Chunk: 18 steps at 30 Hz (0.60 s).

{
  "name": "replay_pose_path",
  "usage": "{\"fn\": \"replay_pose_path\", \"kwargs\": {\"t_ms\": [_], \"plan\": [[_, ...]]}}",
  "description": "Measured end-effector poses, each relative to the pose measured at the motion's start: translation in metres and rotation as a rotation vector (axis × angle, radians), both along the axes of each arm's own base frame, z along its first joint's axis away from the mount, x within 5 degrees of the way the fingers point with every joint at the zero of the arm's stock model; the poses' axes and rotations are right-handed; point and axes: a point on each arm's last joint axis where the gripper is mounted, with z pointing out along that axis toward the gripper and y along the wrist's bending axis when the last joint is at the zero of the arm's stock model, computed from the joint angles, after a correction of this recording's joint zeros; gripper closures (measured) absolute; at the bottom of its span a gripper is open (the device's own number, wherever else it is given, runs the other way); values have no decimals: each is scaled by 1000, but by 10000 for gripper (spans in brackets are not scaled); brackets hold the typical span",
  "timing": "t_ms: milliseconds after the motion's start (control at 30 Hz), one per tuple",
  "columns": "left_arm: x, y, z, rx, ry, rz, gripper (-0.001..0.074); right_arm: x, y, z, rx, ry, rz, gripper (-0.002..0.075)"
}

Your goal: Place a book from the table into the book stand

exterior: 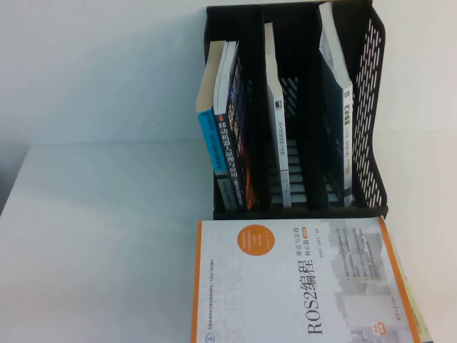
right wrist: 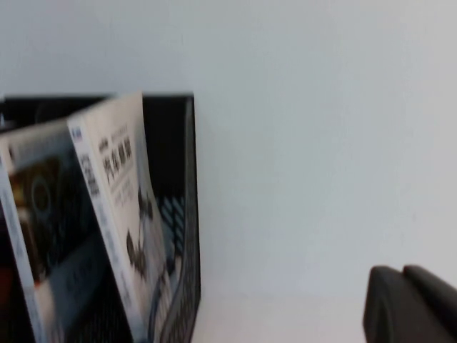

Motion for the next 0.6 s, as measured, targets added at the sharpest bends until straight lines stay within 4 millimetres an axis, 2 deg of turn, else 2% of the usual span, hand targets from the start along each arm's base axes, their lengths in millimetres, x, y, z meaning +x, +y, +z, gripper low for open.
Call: {"fn": "replay_pose_path", "kwargs": {"t_ms": [133, 233, 600], "plan": [[-5, 1, 13, -24, -152, -3, 739, -2, 0, 15, 8, -171, -1, 729], [-7, 1, 18, -26, -212, -2, 739, -4, 0, 21, 11, -232, -2, 729], [-8, 1, 20, -24, -237, -1, 739, -5, 0, 22, 12, -251, -2, 729]]}}
